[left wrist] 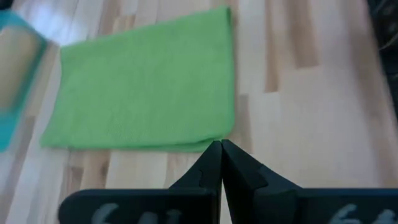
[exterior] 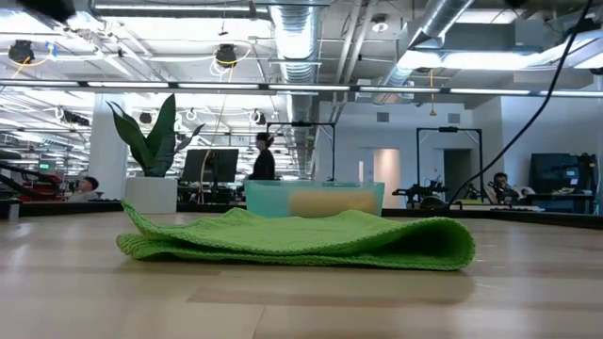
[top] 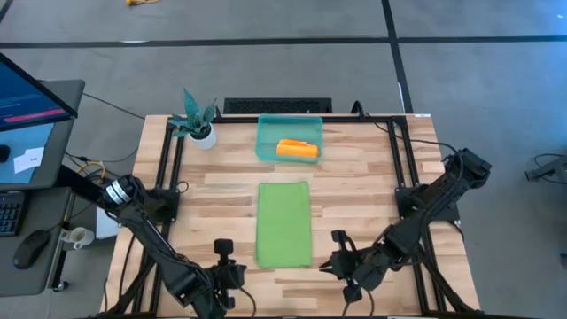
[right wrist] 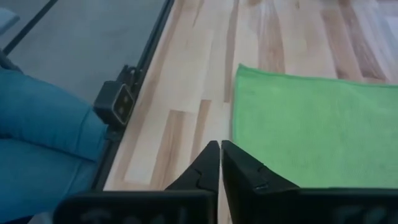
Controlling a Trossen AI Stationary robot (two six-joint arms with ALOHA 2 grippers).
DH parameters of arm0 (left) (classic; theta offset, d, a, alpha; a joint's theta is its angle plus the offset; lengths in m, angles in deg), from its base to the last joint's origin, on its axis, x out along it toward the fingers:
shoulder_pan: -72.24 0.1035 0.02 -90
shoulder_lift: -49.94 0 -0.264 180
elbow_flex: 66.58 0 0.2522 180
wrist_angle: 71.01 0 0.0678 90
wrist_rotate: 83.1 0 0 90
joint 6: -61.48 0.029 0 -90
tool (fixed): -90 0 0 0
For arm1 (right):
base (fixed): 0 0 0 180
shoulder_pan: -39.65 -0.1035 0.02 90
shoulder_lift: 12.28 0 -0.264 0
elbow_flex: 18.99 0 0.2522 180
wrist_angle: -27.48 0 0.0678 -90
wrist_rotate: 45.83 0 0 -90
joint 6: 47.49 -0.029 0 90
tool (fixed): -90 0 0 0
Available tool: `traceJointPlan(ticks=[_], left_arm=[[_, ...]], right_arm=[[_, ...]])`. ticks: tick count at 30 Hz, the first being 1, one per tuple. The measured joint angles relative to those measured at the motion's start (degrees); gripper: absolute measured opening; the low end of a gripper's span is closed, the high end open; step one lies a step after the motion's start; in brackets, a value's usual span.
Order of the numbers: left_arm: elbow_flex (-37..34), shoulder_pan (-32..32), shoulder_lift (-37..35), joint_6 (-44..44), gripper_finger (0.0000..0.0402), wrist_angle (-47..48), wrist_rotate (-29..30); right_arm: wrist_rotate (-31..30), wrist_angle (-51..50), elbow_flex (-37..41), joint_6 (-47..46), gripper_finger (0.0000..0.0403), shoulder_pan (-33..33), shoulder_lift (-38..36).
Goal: Roll microfiber towels into tight, uniform cylinder then place into a basket
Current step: Roll the green microfiber cloth
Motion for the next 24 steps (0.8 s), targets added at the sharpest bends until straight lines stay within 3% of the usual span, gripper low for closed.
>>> traceJointPlan(ticks=[5,10,18,24], left_arm=[[-4.81,1.01,0.07,-6.2,0.0015,-0.06,-2.42],[-7.35,2.81,0.07,-6.98,0.0062,-0.46,-4.33],[-7.61,5.82,0.07,2.4,0.0161,-7.47,-4.01],[-9.74,7.28,0.07,12.53,0.0193,-20.46,-2.24]], right_arm=[[1.44,0.0,0.0,-0.02,0.0071,1.56,0.0],[2.38,-0.02,0.0,0.0,0.0118,2.51,0.0],[2.48,-0.02,0.0,1.45,0.0191,2.83,0.0],[2.47,0.34,-0.01,3.45,0.0215,2.83,0.37]])
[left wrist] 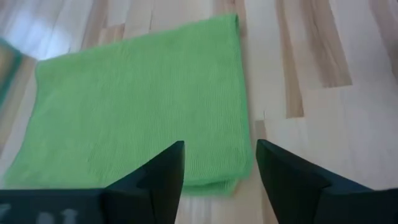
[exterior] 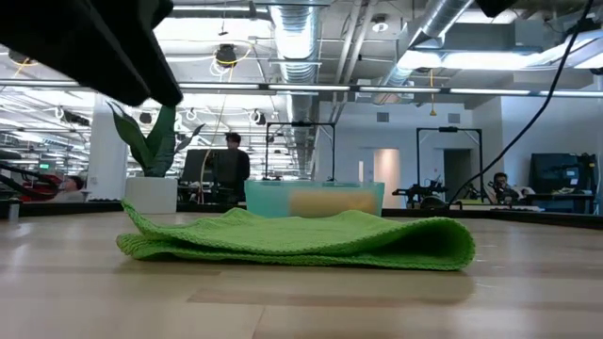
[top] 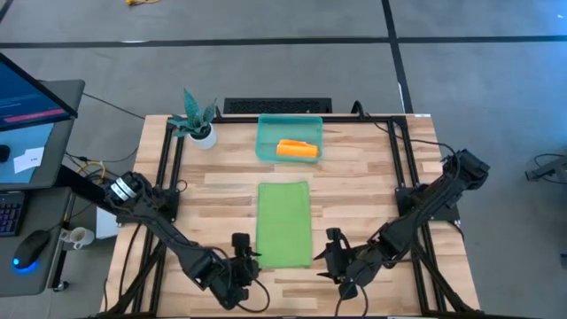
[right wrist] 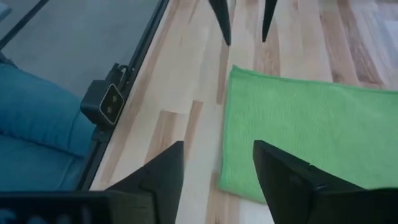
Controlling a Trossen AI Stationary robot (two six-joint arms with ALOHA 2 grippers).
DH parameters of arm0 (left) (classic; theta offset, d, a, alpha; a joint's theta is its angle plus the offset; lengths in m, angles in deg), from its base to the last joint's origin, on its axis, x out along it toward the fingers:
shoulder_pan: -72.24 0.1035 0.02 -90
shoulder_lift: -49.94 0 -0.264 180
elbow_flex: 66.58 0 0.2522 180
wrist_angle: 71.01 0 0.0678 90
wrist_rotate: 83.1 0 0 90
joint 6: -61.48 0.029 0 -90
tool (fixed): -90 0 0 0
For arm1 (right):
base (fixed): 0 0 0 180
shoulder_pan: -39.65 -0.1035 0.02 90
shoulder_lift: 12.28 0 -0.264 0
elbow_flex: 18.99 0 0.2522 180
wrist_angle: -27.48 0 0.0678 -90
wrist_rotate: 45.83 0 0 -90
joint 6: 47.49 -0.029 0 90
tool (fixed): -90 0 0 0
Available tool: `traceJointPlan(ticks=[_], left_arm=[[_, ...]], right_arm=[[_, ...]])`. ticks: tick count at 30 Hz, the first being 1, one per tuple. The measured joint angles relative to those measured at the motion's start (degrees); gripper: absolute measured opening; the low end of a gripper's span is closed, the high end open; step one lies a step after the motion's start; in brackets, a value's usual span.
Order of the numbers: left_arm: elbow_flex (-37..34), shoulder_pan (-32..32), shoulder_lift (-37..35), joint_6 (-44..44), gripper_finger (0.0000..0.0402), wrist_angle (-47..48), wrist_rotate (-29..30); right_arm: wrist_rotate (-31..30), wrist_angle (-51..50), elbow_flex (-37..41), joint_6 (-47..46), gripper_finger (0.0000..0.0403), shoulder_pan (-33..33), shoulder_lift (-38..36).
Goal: Roll microfiber towels into tight, uniform cylinder then place into a basket
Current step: Roll the green microfiber cloth
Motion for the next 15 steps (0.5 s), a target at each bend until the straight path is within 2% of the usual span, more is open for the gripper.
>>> traceJointPlan(ticks=[11,15], left_arm=[[-6.56,0.41,-0.02,2.13,0.0194,-9.16,0.53],[-9.73,1.16,-0.02,7.11,0.0194,-17.11,-2.34]], right_arm=[[-0.17,5.5,-0.06,9.03,0.0212,0.76,11.07],[-0.17,5.89,-0.76,9.04,0.0209,2.1,15.05]])
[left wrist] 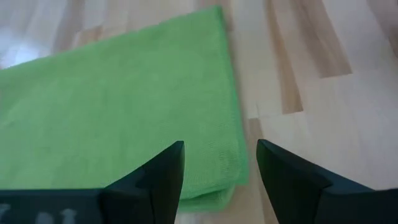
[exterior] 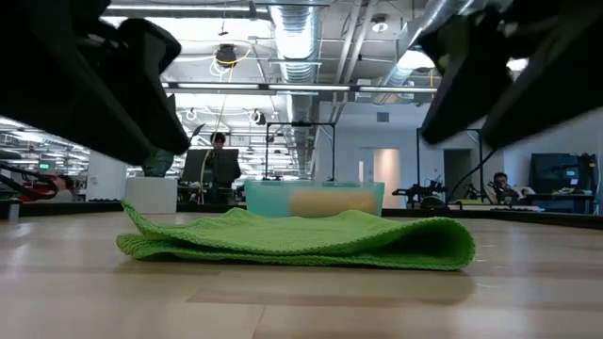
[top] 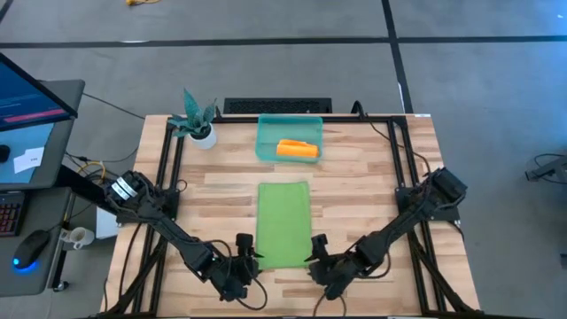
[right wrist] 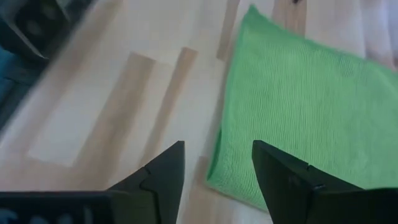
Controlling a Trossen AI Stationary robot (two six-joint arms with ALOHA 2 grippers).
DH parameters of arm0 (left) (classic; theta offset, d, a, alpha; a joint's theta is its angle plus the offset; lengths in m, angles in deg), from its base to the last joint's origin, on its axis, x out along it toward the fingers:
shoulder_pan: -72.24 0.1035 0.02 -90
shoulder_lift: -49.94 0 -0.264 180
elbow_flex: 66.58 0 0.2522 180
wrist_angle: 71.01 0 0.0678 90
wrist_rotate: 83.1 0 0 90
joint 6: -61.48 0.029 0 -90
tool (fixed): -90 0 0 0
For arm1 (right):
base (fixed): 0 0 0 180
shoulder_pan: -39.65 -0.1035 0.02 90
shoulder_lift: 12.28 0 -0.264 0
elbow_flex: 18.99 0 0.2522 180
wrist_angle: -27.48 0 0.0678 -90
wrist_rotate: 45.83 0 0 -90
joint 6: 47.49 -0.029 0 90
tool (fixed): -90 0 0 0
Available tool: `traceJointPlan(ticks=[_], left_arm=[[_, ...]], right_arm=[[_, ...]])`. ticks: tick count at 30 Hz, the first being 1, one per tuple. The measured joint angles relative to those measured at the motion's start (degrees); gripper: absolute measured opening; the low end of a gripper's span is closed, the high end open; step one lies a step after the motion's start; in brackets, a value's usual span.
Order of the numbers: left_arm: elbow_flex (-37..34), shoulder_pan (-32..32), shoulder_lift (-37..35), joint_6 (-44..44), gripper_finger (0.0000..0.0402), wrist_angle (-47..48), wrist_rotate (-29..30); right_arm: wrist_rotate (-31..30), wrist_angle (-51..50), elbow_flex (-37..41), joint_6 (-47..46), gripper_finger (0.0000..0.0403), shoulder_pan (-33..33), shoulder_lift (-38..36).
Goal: Roll microfiber towels into tight, uniform cylinder then place into a basket
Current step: Roll the green microfiber cloth
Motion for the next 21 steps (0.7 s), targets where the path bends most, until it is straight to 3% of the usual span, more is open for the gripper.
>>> traceJointPlan(ticks=[9,21], left_arm=[[-4.26,1.89,0.0,2.45,0.0194,-7.49,-5.44],[-4.07,3.85,4.44,3.44,0.0194,-9.85,-10.19]], right_arm=[[2.02,-0.05,-1.07,-0.07,0.0208,3.1,6.16],[7.49,-0.61,-1.08,-3.54,0.0192,3.97,7.21]])
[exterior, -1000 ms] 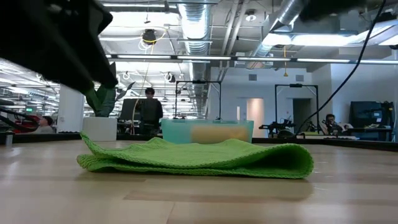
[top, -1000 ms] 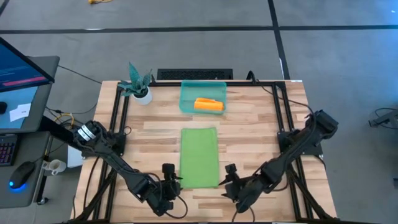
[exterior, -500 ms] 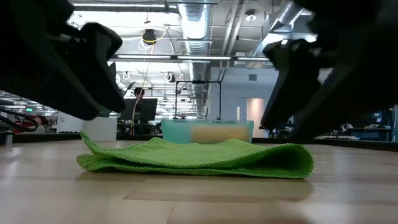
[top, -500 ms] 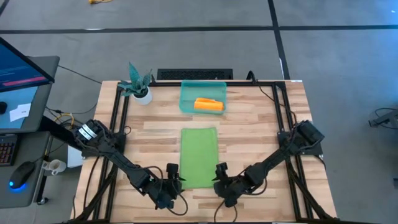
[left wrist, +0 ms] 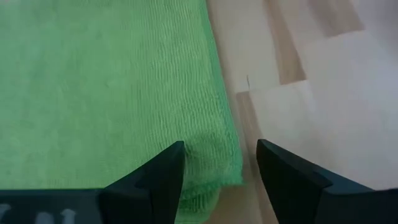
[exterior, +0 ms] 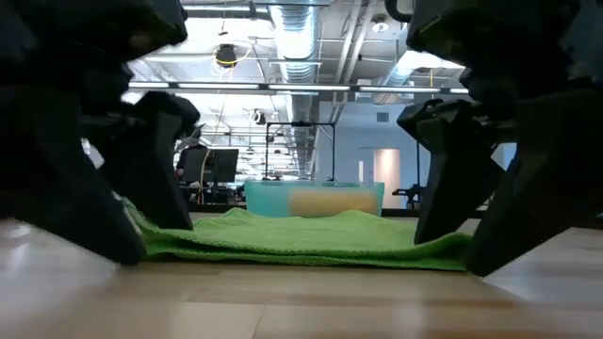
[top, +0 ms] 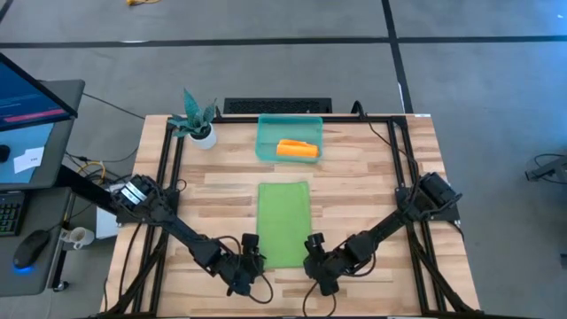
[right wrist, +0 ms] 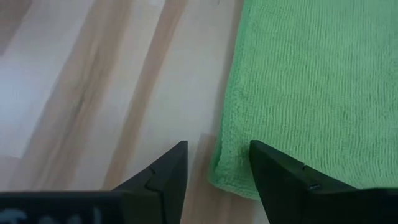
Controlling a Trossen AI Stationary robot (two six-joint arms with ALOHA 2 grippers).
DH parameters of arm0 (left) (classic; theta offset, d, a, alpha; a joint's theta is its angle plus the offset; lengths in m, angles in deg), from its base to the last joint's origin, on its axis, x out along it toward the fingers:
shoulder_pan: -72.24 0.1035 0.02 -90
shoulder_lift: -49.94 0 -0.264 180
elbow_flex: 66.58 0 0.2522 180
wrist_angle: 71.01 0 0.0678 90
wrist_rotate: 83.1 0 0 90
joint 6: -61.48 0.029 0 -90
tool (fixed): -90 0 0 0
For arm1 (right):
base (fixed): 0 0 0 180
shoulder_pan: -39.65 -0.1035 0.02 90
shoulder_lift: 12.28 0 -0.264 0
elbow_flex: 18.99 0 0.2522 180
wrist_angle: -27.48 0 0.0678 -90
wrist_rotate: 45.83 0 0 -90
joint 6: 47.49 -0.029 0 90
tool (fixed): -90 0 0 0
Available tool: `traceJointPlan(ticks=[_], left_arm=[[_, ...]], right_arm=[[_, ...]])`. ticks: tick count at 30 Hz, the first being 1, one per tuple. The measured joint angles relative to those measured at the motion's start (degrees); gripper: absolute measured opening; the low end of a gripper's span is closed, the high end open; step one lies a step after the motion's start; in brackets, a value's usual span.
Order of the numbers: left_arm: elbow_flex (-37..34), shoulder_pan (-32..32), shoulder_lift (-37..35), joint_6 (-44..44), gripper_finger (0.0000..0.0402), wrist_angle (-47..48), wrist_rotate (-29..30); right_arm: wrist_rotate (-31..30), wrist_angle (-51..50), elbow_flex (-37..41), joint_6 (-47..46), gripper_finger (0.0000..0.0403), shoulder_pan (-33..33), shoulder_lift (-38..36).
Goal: Roll microfiber towels into tight, uniform cylinder then place into a basket
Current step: Roll the green microfiber cloth
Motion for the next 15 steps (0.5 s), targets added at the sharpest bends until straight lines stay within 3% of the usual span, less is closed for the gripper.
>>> traceJointPlan(ticks=[15], left_arm=[[0.31,0.52,1.07,-3.56,0.0185,4.61,2.71]], right_arm=[[2.0,-1.89,-0.01,-4.99,0.0169,2.81,-0.11]])
